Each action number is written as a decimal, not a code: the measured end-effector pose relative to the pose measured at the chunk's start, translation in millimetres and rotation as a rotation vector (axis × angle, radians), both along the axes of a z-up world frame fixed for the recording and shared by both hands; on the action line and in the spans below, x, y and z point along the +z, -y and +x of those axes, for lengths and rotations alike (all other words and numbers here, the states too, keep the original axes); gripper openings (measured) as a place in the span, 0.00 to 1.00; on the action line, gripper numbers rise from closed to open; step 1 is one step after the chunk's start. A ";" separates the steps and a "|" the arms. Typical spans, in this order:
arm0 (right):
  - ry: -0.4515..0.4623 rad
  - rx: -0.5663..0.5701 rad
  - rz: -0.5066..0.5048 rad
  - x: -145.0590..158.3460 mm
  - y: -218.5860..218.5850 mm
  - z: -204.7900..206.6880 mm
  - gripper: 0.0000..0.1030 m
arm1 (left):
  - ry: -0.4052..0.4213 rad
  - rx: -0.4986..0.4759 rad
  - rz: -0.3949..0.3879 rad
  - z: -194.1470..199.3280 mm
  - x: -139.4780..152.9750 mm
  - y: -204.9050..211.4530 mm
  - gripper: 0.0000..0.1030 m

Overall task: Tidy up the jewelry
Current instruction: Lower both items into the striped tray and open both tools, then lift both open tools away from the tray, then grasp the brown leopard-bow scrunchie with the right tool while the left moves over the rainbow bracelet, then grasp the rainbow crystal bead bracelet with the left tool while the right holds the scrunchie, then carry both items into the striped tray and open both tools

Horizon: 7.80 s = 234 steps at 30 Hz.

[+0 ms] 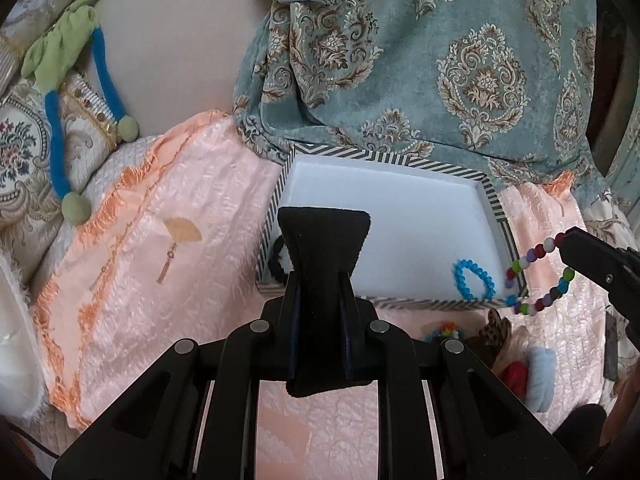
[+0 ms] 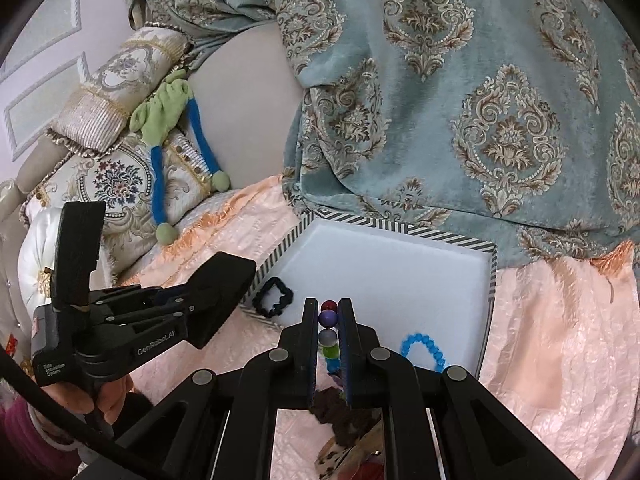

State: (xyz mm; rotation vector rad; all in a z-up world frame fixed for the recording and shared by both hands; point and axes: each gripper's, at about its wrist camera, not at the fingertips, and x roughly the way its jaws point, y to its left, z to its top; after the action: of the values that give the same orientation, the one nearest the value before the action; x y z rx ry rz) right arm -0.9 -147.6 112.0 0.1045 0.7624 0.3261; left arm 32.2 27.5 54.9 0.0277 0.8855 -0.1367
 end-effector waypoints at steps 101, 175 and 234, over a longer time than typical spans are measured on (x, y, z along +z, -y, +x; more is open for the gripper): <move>-0.186 -0.138 0.054 -65.8 42.2 -83.3 0.45 | 0.004 -0.027 -0.040 -65.8 0.9 16.1 0.53; -0.107 -0.106 0.145 -47.4 59.4 -53.6 0.18 | -0.269 0.007 -0.053 18.9 -107.5 18.1 0.09; -0.022 -0.143 0.128 1.1 74.5 -39.2 0.18 | 0.019 -0.111 -0.023 8.4 26.3 52.8 0.07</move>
State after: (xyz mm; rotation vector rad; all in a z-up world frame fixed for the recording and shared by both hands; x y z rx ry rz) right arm -40.1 -222.1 113.0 0.2821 0.7509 0.2378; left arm 40.6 -25.3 81.2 0.0569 0.8634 -0.2493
